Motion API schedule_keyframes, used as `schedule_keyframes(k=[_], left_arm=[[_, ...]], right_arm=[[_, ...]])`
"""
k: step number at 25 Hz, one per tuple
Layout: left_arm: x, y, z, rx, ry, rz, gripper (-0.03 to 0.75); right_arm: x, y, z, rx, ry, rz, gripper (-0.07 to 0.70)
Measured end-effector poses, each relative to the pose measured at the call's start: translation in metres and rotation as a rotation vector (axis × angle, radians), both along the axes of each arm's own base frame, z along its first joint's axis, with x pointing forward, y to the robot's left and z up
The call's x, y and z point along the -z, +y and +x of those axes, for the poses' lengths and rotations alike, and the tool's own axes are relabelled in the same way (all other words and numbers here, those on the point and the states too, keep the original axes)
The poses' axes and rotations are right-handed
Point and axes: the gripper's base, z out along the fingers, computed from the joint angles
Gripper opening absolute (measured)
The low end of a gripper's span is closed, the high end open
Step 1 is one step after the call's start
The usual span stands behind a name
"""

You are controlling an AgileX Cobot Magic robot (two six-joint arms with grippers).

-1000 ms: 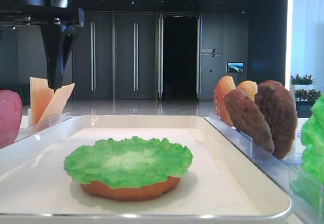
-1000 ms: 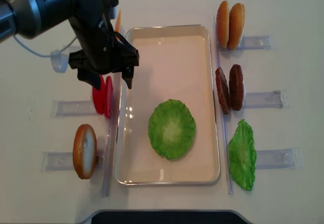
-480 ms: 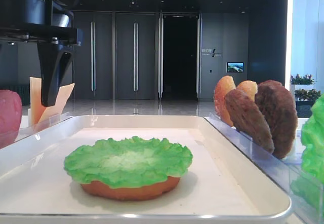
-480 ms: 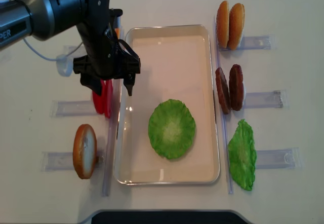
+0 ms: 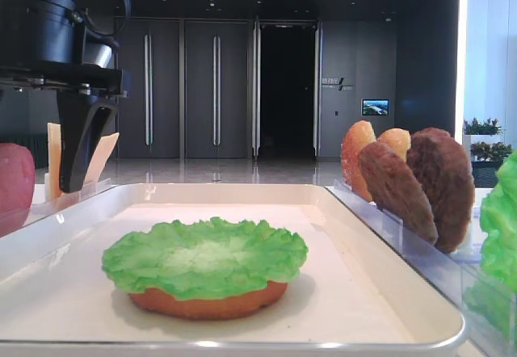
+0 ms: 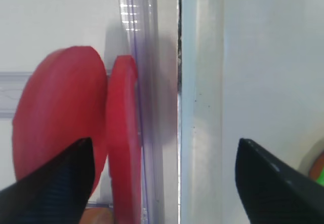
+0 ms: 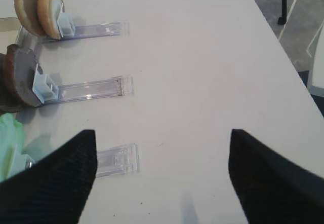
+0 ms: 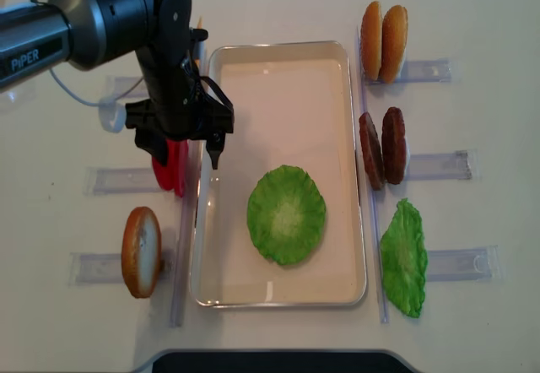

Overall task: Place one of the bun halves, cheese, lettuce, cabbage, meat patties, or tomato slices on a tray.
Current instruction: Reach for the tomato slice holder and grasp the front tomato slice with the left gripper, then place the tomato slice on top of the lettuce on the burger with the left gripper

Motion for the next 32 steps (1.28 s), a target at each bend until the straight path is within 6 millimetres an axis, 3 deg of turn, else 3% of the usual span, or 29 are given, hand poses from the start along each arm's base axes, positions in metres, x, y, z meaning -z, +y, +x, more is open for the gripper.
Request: schedule_keyframes(k=[3,10,13,23,32], left_arm=[[0.002,0.0,0.0,0.001,0.005,0.004,0.594],[0.002,0.0,0.001,0.003,0.003,0.007,0.211],[0.002,0.002,0.0,0.008,0.009,0.024,0.082],[-0.005,0.002,0.0,0.019,0.01,0.029,0.063],[-0.066,-0.007,-0.018,0.068,-0.033,-0.182,0.06]], right_arm=[[0.0,0.0,0.0,0.0,0.0,0.0,0.54],[0.0,0.0,0.0,0.0,0.0,0.0,0.54],[0.0,0.0,0.0,0.0,0.0,0.0,0.54],[0.0,0.0,0.0,0.0,0.0,0.0,0.54],[0.0,0.0,0.0,0.0,0.0,0.0,0.54]])
